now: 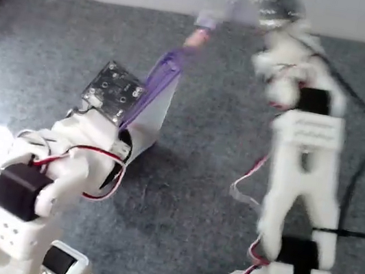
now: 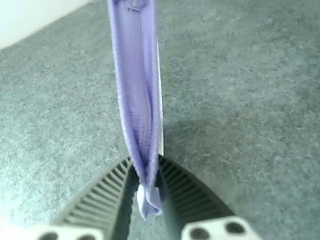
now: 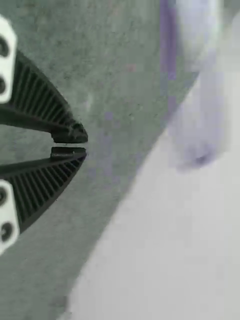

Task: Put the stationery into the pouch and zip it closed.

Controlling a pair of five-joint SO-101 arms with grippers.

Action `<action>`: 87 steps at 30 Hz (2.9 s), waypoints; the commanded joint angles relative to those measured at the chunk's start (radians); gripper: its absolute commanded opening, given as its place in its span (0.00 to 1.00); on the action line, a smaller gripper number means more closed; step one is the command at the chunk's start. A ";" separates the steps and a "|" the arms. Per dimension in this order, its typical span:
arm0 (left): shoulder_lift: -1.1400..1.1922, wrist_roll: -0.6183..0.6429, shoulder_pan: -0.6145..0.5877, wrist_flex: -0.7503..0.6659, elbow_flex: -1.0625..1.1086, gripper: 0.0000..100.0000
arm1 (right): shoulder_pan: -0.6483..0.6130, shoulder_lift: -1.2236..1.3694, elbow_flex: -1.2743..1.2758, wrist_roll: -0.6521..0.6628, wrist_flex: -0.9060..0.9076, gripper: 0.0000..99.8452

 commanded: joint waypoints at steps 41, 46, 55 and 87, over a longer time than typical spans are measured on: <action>-0.037 0.333 0.071 -0.005 -0.015 0.32 | 0.183 -0.331 -0.089 -0.293 0.791 0.01; -0.040 0.381 0.071 -0.005 -0.061 0.32 | 0.240 -0.358 -0.089 -0.311 0.839 0.01; -0.035 0.394 0.051 0.012 -0.231 0.32 | 0.280 -0.400 -0.089 -0.311 0.912 0.01; -0.456 0.362 -0.261 -0.227 0.406 0.01 | 0.042 -1.202 0.806 -0.638 0.656 0.01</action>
